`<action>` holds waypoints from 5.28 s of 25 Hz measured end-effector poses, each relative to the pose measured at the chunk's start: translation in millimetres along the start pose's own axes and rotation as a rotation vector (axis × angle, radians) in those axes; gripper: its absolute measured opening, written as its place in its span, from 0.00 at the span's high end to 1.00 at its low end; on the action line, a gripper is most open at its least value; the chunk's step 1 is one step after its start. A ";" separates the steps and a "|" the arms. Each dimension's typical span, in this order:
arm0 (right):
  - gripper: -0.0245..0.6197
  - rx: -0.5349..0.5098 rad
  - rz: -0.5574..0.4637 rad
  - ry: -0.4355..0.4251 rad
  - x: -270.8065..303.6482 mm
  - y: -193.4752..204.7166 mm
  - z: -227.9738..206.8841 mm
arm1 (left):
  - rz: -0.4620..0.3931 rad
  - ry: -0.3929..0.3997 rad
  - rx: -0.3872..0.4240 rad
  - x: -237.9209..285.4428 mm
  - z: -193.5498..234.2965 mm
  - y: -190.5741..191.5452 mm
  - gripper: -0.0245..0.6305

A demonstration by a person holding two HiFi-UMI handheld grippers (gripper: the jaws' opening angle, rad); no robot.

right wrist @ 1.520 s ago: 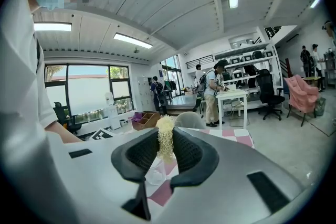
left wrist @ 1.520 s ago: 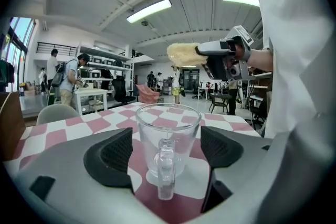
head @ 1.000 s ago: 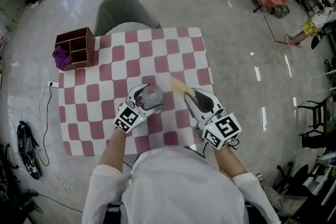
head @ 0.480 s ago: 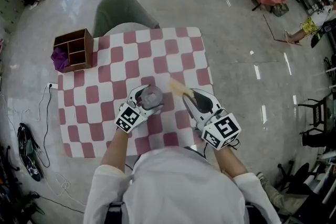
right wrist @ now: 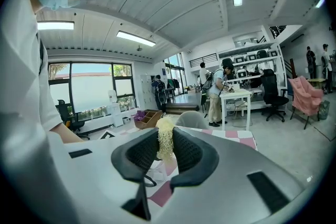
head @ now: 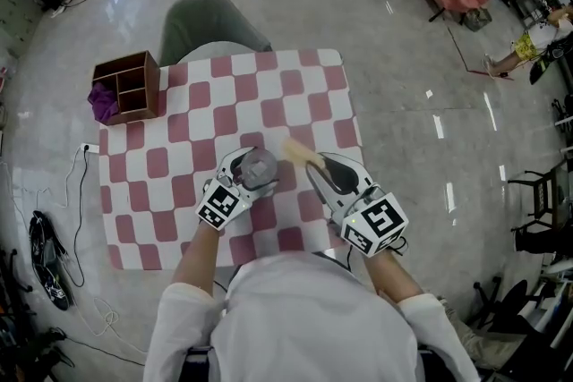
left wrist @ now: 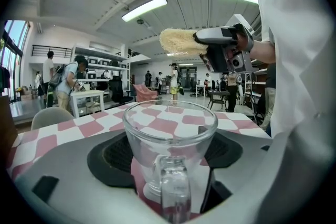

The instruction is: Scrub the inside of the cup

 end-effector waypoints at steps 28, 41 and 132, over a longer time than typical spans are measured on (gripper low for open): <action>0.82 -0.152 -0.075 -0.369 21.3 -40.1 83.4 | 0.239 -0.342 0.178 -105.1 -7.3 -96.2 0.38; 0.82 -0.298 0.082 -0.508 27.0 -25.8 116.3 | 0.409 -0.380 0.320 -105.0 -16.7 -99.2 0.38; 0.83 0.245 0.025 -0.110 31.8 1.9 25.5 | 0.040 -0.399 -0.176 -65.3 66.3 -10.9 0.38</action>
Point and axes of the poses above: the fingertips, and each gripper's own axes: x forward along the fingers, z to its left, y out of its underside, the point moved 3 cm from there along -x, backward along the fingers, and after that the axes turned 5 degrees about y, right-handed, at the moved point
